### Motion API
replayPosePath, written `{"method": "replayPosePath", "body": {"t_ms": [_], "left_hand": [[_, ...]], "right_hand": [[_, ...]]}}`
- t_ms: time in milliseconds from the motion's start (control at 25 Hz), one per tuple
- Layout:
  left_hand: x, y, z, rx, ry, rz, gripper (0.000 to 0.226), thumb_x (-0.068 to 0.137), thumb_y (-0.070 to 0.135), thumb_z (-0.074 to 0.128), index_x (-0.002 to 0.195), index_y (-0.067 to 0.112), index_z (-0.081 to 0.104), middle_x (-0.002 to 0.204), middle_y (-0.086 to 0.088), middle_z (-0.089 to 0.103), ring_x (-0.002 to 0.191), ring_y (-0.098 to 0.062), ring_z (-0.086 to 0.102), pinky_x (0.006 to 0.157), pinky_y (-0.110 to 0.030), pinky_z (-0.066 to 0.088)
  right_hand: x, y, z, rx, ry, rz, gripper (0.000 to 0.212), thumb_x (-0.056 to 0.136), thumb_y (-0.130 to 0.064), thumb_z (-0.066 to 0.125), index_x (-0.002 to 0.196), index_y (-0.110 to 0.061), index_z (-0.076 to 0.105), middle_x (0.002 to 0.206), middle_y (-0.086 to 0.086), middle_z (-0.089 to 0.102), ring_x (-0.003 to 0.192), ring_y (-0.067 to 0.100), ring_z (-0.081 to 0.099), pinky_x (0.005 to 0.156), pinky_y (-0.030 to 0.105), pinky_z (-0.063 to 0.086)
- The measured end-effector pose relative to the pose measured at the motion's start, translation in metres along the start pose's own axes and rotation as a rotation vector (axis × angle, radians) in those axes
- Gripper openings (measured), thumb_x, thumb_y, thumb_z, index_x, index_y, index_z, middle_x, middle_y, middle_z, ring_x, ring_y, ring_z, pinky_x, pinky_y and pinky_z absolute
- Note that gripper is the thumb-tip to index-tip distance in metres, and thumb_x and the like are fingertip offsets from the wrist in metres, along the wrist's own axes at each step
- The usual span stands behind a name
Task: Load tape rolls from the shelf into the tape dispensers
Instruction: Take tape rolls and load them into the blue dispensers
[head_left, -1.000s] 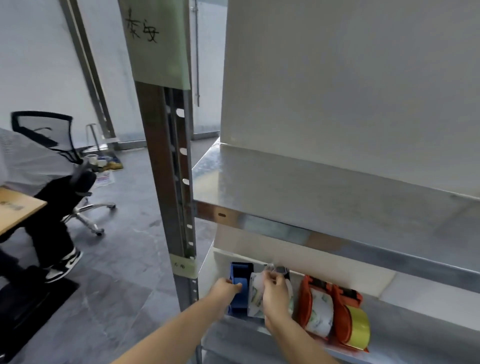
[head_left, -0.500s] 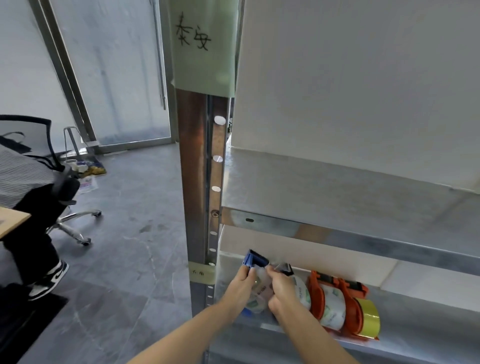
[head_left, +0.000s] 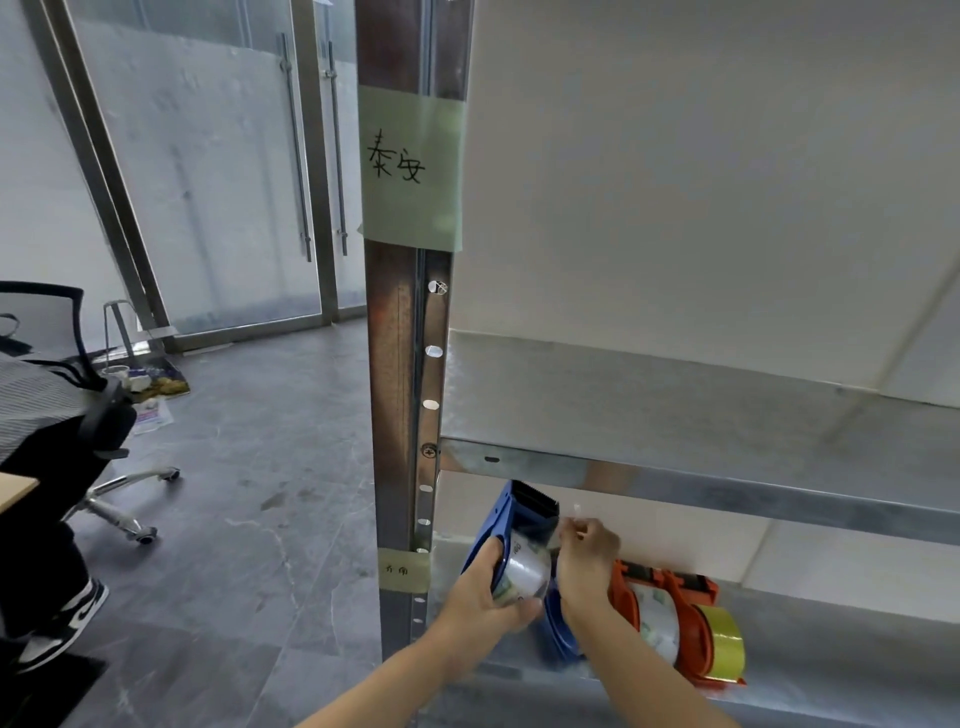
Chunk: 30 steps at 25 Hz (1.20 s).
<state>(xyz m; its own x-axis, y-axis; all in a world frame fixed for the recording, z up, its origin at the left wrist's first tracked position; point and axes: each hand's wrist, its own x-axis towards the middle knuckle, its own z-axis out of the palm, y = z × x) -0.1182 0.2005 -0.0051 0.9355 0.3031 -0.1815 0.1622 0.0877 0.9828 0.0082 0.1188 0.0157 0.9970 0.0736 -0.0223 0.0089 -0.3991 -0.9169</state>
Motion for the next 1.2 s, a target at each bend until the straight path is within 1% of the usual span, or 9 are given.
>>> {"method": "replayPosePath", "body": {"t_ms": [120, 280, 440, 520, 720, 840, 1040, 1120, 1200], "left_hand": [[-0.002, -0.001, -0.001, -0.025, -0.105, -0.014, 0.093, 0.070, 0.033, 0.086, 0.145, 0.021, 0.033, 0.153, -0.006, 0.039, 0.139, -0.026, 0.041, 0.114, -0.046, 0.040], [-0.002, 0.004, 0.002, 0.008, -0.188, -0.031, 0.089, 0.068, 0.026, 0.088, 0.141, 0.016, 0.037, 0.129, -0.013, 0.061, 0.117, -0.030, 0.062, 0.103, -0.049, 0.050], [0.002, 0.024, 0.013, -0.023, -0.142, -0.045, 0.055, 0.073, 0.030, 0.079, 0.119, 0.011, 0.054, 0.101, -0.013, 0.074, 0.087, -0.024, 0.070, 0.090, -0.045, 0.057], [0.007, 0.028, 0.017, -0.081, -0.113, -0.095, 0.060, 0.075, 0.041, 0.078, 0.117, 0.003, 0.056, 0.096, -0.014, 0.075, 0.082, -0.024, 0.070, 0.079, -0.036, 0.059], [-0.002, 0.034, 0.005, -0.002, -0.099, -0.037, 0.028, 0.083, 0.003, 0.070, 0.110, -0.005, 0.065, 0.090, -0.012, 0.070, 0.081, -0.017, 0.068, 0.075, -0.025, 0.056], [-0.009, 0.030, 0.000, 0.023, -0.060, -0.042, 0.011, 0.084, 0.005, 0.068, 0.094, 0.000, 0.068, 0.083, -0.013, 0.068, 0.068, -0.013, 0.067, 0.068, -0.022, 0.055], [-0.022, 0.024, -0.005, -0.006, -0.052, 0.013, 0.018, 0.093, 0.021, 0.060, 0.079, 0.009, 0.063, 0.072, -0.008, 0.067, 0.066, -0.014, 0.064, 0.068, -0.017, 0.055], [-0.025, 0.019, -0.005, -0.005, -0.046, 0.029, 0.019, 0.093, 0.022, 0.059, 0.078, 0.010, 0.062, 0.072, -0.007, 0.067, 0.071, -0.014, 0.064, 0.071, -0.015, 0.054], [-0.026, 0.018, -0.006, -0.014, -0.036, 0.027, 0.022, 0.094, 0.023, 0.059, 0.077, 0.010, 0.062, 0.073, -0.007, 0.066, 0.072, -0.013, 0.063, 0.072, -0.015, 0.054]], "right_hand": [[0.014, -0.003, -0.017, -0.132, -0.016, -0.195, 0.017, 0.093, -0.026, 0.053, 0.087, -0.011, 0.060, 0.095, 0.012, 0.062, 0.085, 0.021, 0.058, 0.076, 0.034, 0.048], [0.024, -0.026, -0.032, -0.399, -0.157, -0.217, 0.031, 0.101, -0.034, 0.038, 0.092, -0.010, 0.056, 0.085, 0.012, 0.064, 0.078, 0.030, 0.063, 0.073, 0.042, 0.050], [0.026, -0.045, -0.030, -0.886, -0.138, -0.375, 0.026, 0.100, -0.011, 0.035, 0.111, -0.007, 0.057, 0.109, 0.014, 0.065, 0.097, 0.031, 0.062, 0.071, 0.034, 0.045], [0.024, -0.054, -0.024, -0.763, -0.171, -0.347, 0.021, 0.099, -0.011, 0.036, 0.105, -0.008, 0.056, 0.109, 0.014, 0.065, 0.098, 0.031, 0.061, 0.068, 0.033, 0.040], [0.033, -0.068, -0.015, -0.177, -0.248, -0.142, 0.016, 0.097, -0.015, 0.047, 0.104, -0.014, 0.061, 0.117, 0.016, 0.062, 0.116, 0.035, 0.054, 0.098, 0.046, 0.043], [0.032, -0.067, -0.011, -0.033, -0.352, 0.009, 0.032, 0.084, -0.009, 0.055, 0.054, -0.021, 0.049, 0.065, 0.003, 0.055, 0.071, 0.028, 0.055, 0.068, 0.039, 0.048], [0.031, -0.071, -0.013, 0.164, -0.562, 0.395, 0.018, 0.087, 0.000, 0.050, 0.074, -0.011, 0.053, 0.057, 0.004, 0.051, 0.041, 0.009, 0.049, 0.040, 0.015, 0.043], [0.032, -0.065, -0.012, 0.308, -0.612, 0.608, 0.012, 0.089, -0.004, 0.050, 0.091, -0.013, 0.058, 0.066, 0.008, 0.059, 0.052, 0.014, 0.056, 0.056, 0.020, 0.048], [0.033, -0.054, -0.008, 0.409, -0.641, 0.665, 0.024, 0.088, -0.002, 0.050, 0.094, -0.022, 0.063, 0.098, 0.012, 0.063, 0.083, 0.024, 0.062, 0.081, 0.034, 0.053]]}}
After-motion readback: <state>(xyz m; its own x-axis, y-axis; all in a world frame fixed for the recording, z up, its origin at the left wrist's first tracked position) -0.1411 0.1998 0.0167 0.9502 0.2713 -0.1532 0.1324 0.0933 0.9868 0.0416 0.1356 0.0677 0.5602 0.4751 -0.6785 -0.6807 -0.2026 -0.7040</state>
